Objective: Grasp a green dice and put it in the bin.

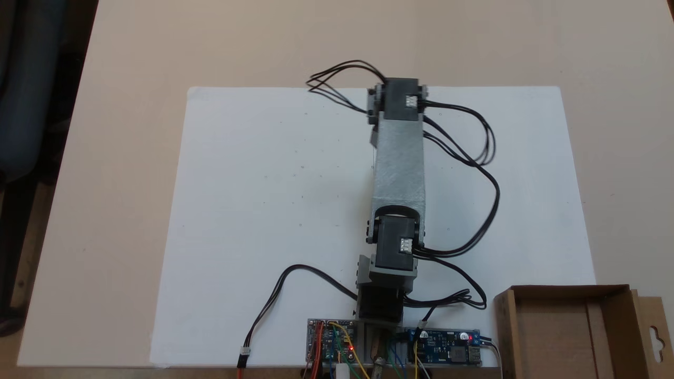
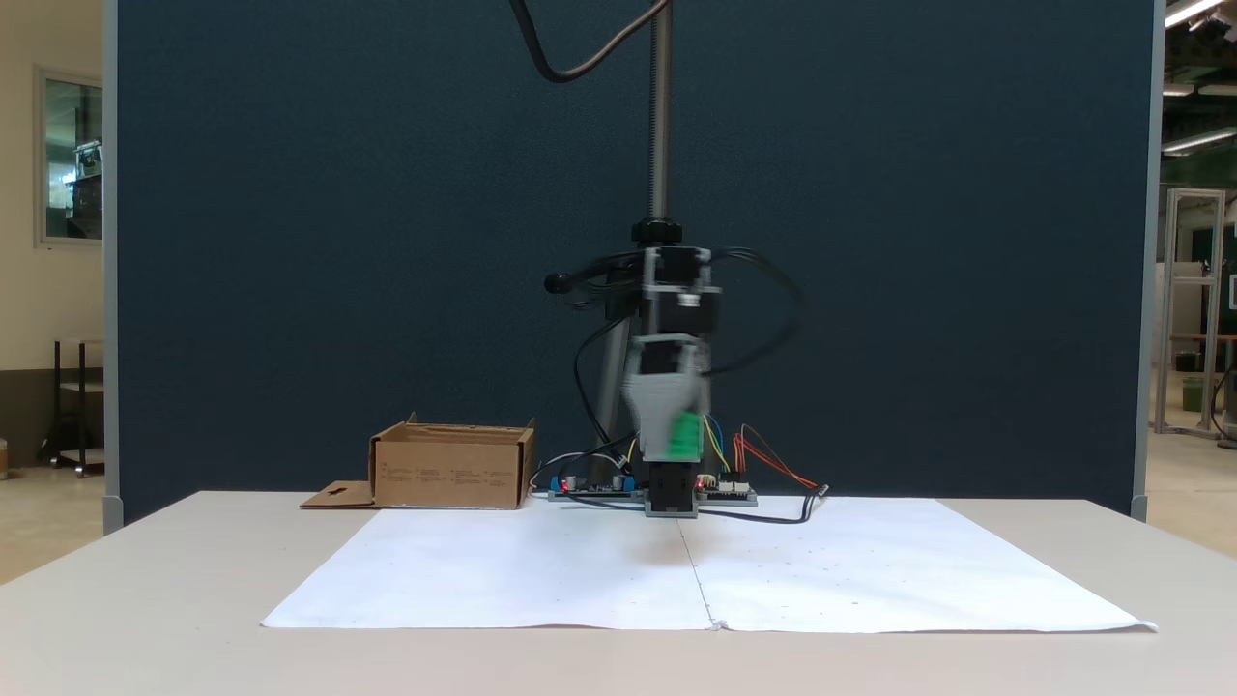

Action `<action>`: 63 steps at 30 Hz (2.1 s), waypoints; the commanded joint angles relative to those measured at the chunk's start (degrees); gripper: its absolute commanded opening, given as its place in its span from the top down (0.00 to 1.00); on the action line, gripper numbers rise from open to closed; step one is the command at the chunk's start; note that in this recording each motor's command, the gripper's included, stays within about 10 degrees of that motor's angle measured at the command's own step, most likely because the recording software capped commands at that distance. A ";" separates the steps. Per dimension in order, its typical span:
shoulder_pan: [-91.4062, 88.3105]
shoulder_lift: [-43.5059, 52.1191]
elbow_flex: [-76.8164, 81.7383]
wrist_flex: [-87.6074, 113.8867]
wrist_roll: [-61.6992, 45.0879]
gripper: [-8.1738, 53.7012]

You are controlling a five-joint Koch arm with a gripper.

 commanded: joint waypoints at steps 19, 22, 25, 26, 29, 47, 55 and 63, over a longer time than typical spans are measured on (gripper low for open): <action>64.60 2.72 -6.42 5.80 -29.71 0.67; 74.88 0.35 -10.55 5.89 -33.66 0.67; 82.35 -1.58 -12.04 5.89 -37.44 0.67; 84.11 -2.37 -12.22 5.80 -38.58 0.67; 88.68 -4.22 -12.30 5.71 -41.40 0.67; 91.32 -11.51 -13.71 0.00 -44.82 0.13; 80.16 -11.34 -13.71 -15.47 -38.23 0.16; 62.67 -5.98 -13.71 -24.52 -30.32 0.16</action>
